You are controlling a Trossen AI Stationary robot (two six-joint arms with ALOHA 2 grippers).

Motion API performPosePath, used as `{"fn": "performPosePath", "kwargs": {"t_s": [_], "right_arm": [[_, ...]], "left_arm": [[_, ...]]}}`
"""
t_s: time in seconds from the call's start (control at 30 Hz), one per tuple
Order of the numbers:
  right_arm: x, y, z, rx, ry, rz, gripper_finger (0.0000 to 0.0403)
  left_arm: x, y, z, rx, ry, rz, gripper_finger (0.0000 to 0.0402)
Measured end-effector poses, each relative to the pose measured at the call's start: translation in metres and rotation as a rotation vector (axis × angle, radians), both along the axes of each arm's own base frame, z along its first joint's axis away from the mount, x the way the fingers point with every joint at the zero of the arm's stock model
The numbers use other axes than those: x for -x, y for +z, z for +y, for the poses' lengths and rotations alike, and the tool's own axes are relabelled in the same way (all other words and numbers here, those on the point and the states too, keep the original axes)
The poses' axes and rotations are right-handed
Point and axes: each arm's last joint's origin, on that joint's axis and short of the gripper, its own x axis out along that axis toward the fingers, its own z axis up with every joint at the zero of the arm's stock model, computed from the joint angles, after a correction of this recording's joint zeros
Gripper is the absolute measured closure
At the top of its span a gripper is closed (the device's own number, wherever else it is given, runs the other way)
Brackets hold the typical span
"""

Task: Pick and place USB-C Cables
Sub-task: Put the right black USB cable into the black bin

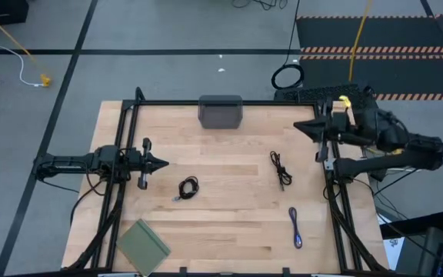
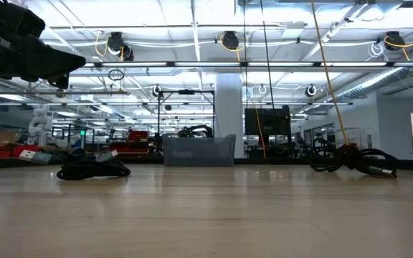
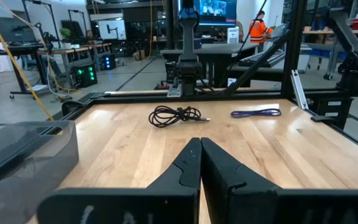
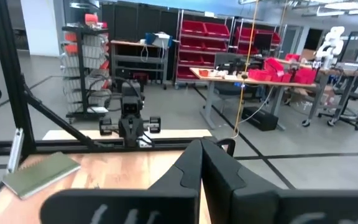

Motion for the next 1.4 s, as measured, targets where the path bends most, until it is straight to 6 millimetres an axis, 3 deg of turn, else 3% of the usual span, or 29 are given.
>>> {"fn": "performPosePath", "kwargs": {"t_s": [0.4, 0.8, 1.03, 1.4], "right_arm": [[-0.042, 0.079, -0.001, 0.008, 0.011, 0.028, 0.0403], [-0.078, 0.128, -0.001, -0.102, 0.017, 0.199, 0.0403], [-0.09, 0.145, 0.006, -0.107, 0.046, 0.213, 0.0403], [-0.094, 0.137, 0.01, -0.154, 0.048, 0.288, 0.0403]], "left_arm": [[0.0, 0.0, 0.0, 0.0, 0.004, 0.0, 0.0396], [0.0, 0.0, 0.0, 0.0, 0.003, 0.0, 0.0396], [0.0, 0.0, 0.0, 0.0, 0.003, 0.0, 0.0396], [0.0, 0.0, 0.0, 0.0, 0.003, 0.0, 0.0396]]}}
